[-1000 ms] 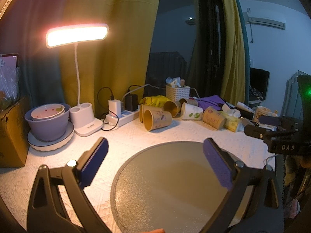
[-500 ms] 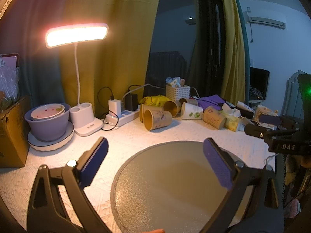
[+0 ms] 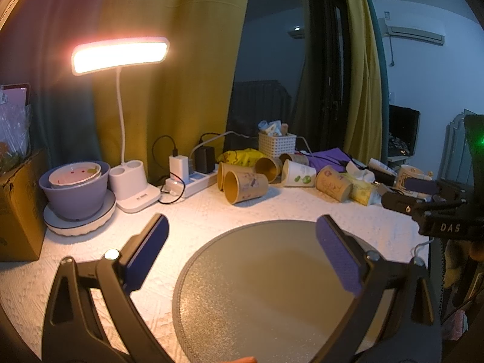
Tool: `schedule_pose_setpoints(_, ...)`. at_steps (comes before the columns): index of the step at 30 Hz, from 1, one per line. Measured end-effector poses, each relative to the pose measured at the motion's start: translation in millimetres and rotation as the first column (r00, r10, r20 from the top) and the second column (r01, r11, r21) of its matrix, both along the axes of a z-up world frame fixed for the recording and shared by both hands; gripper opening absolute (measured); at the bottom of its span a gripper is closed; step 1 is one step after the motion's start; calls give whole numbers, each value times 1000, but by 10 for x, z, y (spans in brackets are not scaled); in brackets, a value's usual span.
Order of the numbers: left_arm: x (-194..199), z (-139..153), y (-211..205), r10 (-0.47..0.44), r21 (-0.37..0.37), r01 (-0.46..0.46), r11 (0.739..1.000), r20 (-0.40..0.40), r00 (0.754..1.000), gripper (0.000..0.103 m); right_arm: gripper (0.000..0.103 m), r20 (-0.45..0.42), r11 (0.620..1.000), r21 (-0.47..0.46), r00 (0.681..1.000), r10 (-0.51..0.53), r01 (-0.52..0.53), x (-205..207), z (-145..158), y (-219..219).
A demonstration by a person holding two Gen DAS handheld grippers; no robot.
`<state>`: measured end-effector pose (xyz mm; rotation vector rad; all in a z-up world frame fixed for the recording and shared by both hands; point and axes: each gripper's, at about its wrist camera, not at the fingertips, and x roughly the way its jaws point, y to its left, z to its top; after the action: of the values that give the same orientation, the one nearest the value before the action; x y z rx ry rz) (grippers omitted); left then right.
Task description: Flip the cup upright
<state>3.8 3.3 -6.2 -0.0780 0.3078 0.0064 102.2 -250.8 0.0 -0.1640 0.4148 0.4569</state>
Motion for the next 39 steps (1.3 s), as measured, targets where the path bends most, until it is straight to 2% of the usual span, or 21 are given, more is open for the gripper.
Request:
schedule_pose_setpoints(11,14,-5,25,2,3,-2,1000,-5,1000,99,85,-2,1000,1,1000,4,-4,22,0,-1)
schedule_pose_setpoints(18,72,-44,16,4,14,-3,1000,-33,999,99,85,-23,1000,4,1000,11,-11,195,-31,4)
schedule_pose_setpoints(24,295,-97,79,5,-2,-6,1000,-116,993,99,85,-50,1000,16,999,22,-21,486,-60,6)
schedule_pose_setpoints(31,818,-14,4,14,164,20,986,-206,978,99,85,-91,999,30,995,35,-32,924,-66,25)
schedule_pose_setpoints(35,1141,-8,8,16,176,33,984,-268,963,99,85,-123,999,28,991,45,-42,1171,-74,80)
schedule_pose_setpoints(39,1463,-9,-39,9,234,66,970,-306,952,99,85,-163,998,31,984,66,-62,1478,-54,169)
